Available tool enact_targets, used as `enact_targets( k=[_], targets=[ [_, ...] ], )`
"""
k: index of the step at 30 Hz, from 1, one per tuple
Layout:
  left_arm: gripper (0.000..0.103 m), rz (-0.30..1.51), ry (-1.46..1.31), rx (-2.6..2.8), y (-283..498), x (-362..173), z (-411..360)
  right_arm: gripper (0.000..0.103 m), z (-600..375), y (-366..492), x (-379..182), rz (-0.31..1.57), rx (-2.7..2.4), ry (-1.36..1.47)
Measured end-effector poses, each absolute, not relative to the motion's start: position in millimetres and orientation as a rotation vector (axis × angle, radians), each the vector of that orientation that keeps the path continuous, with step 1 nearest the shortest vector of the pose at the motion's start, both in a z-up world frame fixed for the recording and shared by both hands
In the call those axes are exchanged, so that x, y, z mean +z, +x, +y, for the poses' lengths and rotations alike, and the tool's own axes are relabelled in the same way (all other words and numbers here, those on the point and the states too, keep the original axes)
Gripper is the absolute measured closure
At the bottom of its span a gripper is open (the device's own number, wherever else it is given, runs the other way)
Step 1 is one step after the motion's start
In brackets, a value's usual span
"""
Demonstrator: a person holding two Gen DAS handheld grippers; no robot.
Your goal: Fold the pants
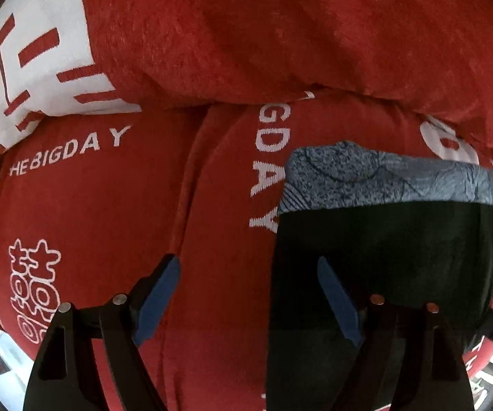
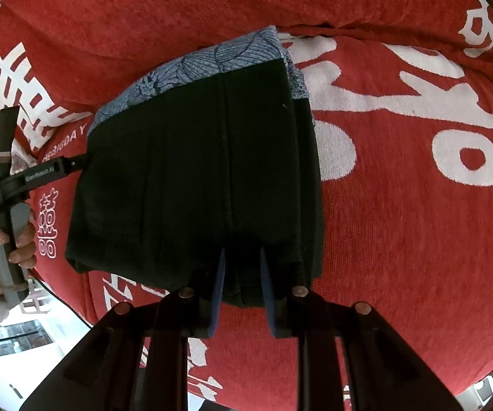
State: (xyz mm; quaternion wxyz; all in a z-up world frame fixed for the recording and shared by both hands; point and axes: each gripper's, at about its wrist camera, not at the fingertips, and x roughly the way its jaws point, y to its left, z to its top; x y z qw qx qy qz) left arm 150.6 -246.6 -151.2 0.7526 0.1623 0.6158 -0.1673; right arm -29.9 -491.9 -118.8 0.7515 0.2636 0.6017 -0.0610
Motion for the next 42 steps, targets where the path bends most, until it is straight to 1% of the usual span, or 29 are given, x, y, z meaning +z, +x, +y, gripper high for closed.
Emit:
enact_targets(
  k=[7, 18, 19, 20, 21, 29, 30, 31, 34, 40, 42],
  targets=[
    [0.019, 1.336, 0.361, -0.358, 145.0, -147.9, -246.1, 0.079, -491.6, -29.4, -119.7, 1.312, -0.135, 0.583],
    [0.019, 1.329, 0.362, -0.346, 143.3, -147.0, -247.4, 0.075, -489.8, -29.7, -119.2, 1.308, -0.133, 0.58],
    [0.018, 1.329, 0.363, -0.343, 143.2, -147.0, -247.5, 0.075, -489.3, -29.6, -119.0, 1.308, -0.133, 0.58],
    [0.012, 1.326, 0.369, -0.33, 143.2, -147.0, -247.3, 0.074, -489.6, -29.7, -119.3, 1.308, -0.133, 0.579],
    [0.008, 1.322, 0.375, -0.318, 143.3, -147.2, -246.5, 0.074, -489.5, -29.7, -119.2, 1.309, -0.133, 0.579],
    [0.008, 1.322, 0.365, -0.313, 142.0, -146.4, -243.8, 0.071, -489.4, -28.9, -118.3, 1.306, -0.13, 0.58],
    [0.003, 1.321, 0.37, -0.307, 142.4, -146.2, -244.4, 0.071, -489.4, -28.6, -118.0, 1.306, -0.129, 0.579],
    [0.001, 1.313, 0.384, -0.294, 142.6, -145.8, -244.8, 0.07, -489.4, -28.1, -117.8, 1.306, -0.128, 0.581],
    [0.001, 1.307, 0.385, -0.306, 143.0, -144.0, -244.8, 0.068, -489.6, -27.7, -116.4, 1.308, -0.129, 0.591],
    [0.001, 1.326, 0.367, -0.312, 143.0, -142.4, -240.8, 0.06, -490.7, -25.2, -108.1, 1.306, -0.115, 0.617],
    [0.001, 1.339, 0.358, -0.312, 143.4, -142.9, -239.9, 0.048, -493.3, -25.4, -102.5, 1.291, -0.111, 0.633]
  ],
)
